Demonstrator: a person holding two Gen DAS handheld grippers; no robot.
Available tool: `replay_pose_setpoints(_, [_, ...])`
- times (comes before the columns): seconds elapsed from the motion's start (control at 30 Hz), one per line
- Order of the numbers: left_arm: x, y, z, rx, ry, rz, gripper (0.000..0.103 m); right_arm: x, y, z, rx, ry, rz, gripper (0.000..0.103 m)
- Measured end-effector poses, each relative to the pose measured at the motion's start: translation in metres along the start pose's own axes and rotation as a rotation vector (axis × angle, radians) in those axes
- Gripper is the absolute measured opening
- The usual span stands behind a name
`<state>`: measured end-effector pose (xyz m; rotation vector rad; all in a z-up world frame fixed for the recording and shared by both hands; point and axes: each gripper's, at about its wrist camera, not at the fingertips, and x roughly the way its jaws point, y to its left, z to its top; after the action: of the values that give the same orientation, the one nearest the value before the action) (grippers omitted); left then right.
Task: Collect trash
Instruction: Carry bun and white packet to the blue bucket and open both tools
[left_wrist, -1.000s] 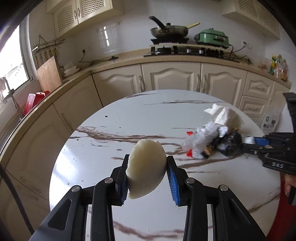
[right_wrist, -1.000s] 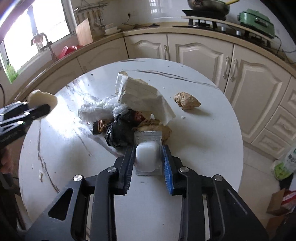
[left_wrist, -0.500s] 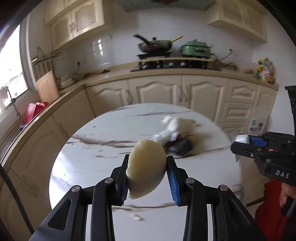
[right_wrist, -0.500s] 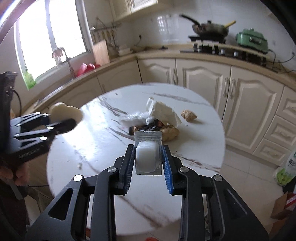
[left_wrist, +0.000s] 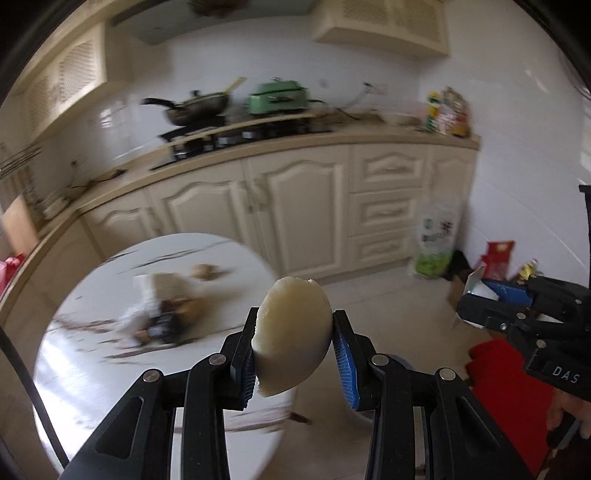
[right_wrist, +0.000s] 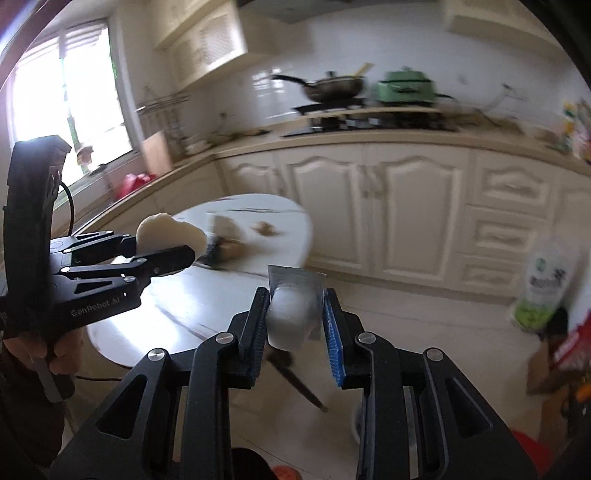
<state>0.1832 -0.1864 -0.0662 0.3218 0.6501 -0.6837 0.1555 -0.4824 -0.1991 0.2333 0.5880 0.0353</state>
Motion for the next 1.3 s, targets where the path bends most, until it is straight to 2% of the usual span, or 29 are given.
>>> replay_pose_setpoints(0.3, [0.101,-0.082,0.023,0.091,0.133,-0.131,0.033,-0.001,-0.098,-0.04,0.147,0.047,-0.081,0.027])
replay_pose_setpoints(0.53, [0.202,-0.114,0.039,0.142,0.262,-0.181,0.034,0.024,-0.156,-0.073,0.242,0.108,-0.096,0.027])
replay_pose_setpoints(0.63, [0.246,-0.123,0.054,0.153,0.303,-0.178,0.035,0.04,-0.173,-0.09,0.274,0.145,-0.099,0.027])
replay_pose_setpoints(0.67, [0.257,-0.124,0.056,0.148,0.317,-0.171,0.039,0.045,-0.178,-0.093,0.281,0.156,-0.098,0.027])
replay_pose_setpoints(0.73, [0.283,-0.132,0.067,0.141,0.334,-0.161,0.052,0.056,-0.186,-0.101,0.296,0.179,-0.092,0.027])
replay_pose_setpoints(0.77, [0.289,-0.133,0.069,0.137,0.335,-0.152,0.061,0.061,-0.189,-0.104,0.299,0.186,-0.089,0.027])
replay_pose_setpoints(0.8, [0.295,-0.134,0.073,0.133,0.33,-0.147,0.063,0.065,-0.19,-0.106,0.302,0.193,-0.086,0.027])
replay_pose_setpoints(0.87, [0.301,-0.138,0.072,0.136,0.339,-0.151,0.064,0.075,-0.192,-0.112,0.31,0.208,-0.075,0.027])
replay_pose_setpoints(1.03, [0.304,-0.138,0.066,0.127,0.337,-0.107,0.064,0.095,-0.196,-0.12,0.328,0.228,-0.053,0.027])
replay_pose_setpoints(1.3, [0.266,-0.134,0.052,0.09,0.301,-0.06,0.064,0.119,-0.195,-0.119,0.33,0.239,-0.043,0.027])
